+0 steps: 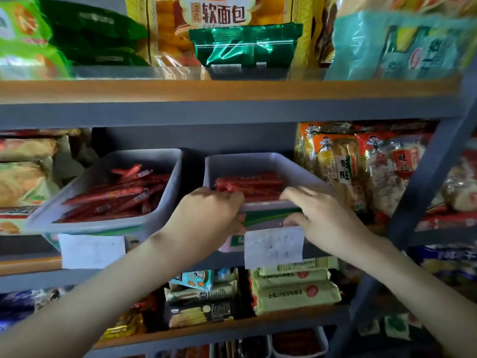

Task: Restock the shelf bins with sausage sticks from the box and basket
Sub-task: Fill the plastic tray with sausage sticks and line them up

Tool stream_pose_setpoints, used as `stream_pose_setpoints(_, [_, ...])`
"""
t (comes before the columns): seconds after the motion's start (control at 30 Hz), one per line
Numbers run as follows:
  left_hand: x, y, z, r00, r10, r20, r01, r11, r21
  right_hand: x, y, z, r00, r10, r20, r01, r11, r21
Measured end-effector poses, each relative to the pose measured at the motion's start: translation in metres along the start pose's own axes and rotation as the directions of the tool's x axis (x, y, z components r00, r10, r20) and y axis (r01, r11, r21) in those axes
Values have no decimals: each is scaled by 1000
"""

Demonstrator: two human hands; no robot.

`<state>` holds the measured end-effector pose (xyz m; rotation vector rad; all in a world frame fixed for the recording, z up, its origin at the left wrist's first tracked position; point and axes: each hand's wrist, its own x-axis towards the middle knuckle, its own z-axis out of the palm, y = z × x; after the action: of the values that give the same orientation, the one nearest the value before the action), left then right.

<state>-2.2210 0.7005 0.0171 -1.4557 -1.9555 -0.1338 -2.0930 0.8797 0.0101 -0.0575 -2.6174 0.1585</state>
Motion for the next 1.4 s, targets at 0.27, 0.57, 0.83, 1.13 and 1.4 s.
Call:
stream_pose_setpoints(0.27, [23, -18, 29, 999, -37, 5, 37, 995, 89, 34, 11, 20, 996, 86, -20, -87, 995, -44])
stream_pose_setpoints(0.57, [4, -7, 66, 999, 14, 36, -16, 999, 47, 22, 16, 48, 994, 20, 107, -4, 990, -144])
stream_pose_setpoints(0.83, [-78, -66, 28, 969, -226, -97, 240, 956, 171, 43, -80, 75, 947, -286, -145, 279, 958, -67])
stream_pose_setpoints(1.13, [-150, -144, 13, 942, -322, 98, 284, 916, 282, 110, -157, 143, 937, -329, -118, 332, 943, 7])
stream_pose_setpoints(1.4, [-146, -157, 13, 970, -240, 33, 229, 953, 197, 126, -163, 147, 951, -237, -197, 264, 956, 128])
